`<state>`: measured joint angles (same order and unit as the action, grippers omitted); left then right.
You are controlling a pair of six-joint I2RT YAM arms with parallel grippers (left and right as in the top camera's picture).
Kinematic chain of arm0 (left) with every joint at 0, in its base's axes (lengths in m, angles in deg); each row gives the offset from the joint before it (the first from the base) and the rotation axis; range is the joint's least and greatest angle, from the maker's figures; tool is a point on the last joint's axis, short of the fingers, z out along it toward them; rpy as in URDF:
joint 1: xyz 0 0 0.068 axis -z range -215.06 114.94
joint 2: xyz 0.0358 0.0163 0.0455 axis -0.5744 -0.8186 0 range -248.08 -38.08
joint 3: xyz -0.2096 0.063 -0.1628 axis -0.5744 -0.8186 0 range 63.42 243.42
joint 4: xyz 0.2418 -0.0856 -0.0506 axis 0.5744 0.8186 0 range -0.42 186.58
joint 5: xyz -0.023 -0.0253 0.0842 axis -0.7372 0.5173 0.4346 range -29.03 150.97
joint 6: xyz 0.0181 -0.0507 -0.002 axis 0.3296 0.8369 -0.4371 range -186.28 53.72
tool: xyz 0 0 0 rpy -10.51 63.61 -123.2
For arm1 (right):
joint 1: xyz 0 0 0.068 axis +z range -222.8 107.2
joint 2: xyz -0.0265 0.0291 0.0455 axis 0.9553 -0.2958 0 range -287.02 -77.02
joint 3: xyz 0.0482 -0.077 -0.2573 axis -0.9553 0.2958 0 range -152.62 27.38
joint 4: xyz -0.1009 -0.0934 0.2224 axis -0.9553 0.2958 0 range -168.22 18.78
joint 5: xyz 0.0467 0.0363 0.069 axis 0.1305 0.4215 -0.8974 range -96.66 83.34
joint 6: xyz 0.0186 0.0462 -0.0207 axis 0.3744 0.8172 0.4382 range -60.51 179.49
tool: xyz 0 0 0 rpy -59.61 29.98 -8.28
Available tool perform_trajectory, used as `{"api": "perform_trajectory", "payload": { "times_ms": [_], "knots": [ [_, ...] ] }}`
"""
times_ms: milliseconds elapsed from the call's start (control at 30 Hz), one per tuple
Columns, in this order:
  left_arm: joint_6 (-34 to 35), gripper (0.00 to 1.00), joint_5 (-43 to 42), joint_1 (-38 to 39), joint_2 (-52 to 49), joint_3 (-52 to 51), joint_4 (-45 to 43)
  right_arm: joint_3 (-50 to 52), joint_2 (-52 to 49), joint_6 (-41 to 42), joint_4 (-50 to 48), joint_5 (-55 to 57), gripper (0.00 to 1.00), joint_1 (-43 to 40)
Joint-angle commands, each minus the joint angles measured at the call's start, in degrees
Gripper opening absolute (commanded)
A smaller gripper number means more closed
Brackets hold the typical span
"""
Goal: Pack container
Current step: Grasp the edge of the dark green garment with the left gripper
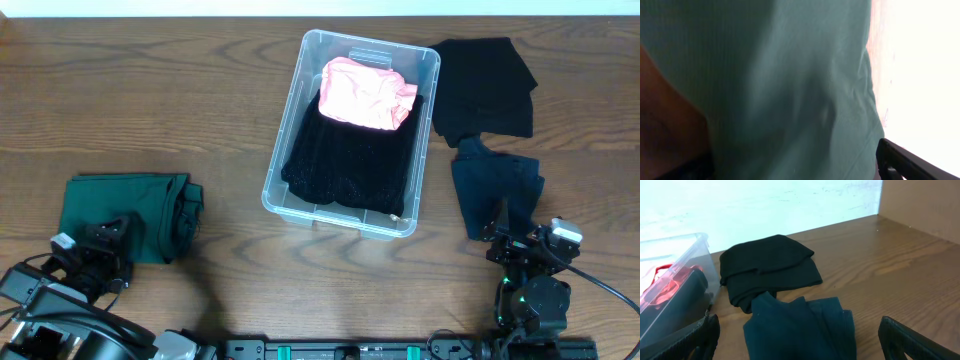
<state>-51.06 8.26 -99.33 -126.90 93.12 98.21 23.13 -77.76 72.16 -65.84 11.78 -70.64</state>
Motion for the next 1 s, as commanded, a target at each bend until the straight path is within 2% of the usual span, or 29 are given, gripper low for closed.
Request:
{"api": "perform_trajectory", "payload": {
  "times_ms": [0,167,333,533,700,767,833,867,967],
  "knots": [
    [1.36,0.93,17.81,0.31,-3.23,-3.69,4.74,0.2,0.24,0.59,0.07,-0.02,0.99,-0.26],
    [0.94,0.94,18.51,0.33,-3.23,-3.69,4.24,0.2,0.24,0.59,0.07,-0.02,0.99,-0.26],
    [1.57,0.95,18.21,0.55,-3.23,-3.69,-2.14,0.2,0.24,0.57,0.07,-0.02,0.99,-0.26],
    [1.6,0.95,12.37,2.54,-3.23,-3.69,-7.93,0.2,0.24,0.59,0.07,-0.02,0.99,-0.26],
    [1.57,0.94,11.96,4.37,-3.23,-3.69,-8.76,0.2,0.24,0.57,0.07,-0.02,0.99,-0.26],
    [1.57,0.88,11.93,4.63,-3.23,-3.69,-8.98,0.2,0.24,0.57,0.07,-0.02,0.99,-0.26],
    [1.55,0.67,11.85,4.63,-3.23,-3.69,-9.16,0.2,0.24,0.59,0.07,-0.02,0.99,-0.26],
    [1.55,0.61,11.74,4.63,-3.23,-3.69,-9.22,0.2,0.24,0.59,0.07,-0.02,0.99,-0.26],
    [1.55,0.59,11.39,4.63,-3.23,-3.69,-9.44,0.2,0.24,0.57,0.07,-0.02,0.99,-0.26]
  ]
}}
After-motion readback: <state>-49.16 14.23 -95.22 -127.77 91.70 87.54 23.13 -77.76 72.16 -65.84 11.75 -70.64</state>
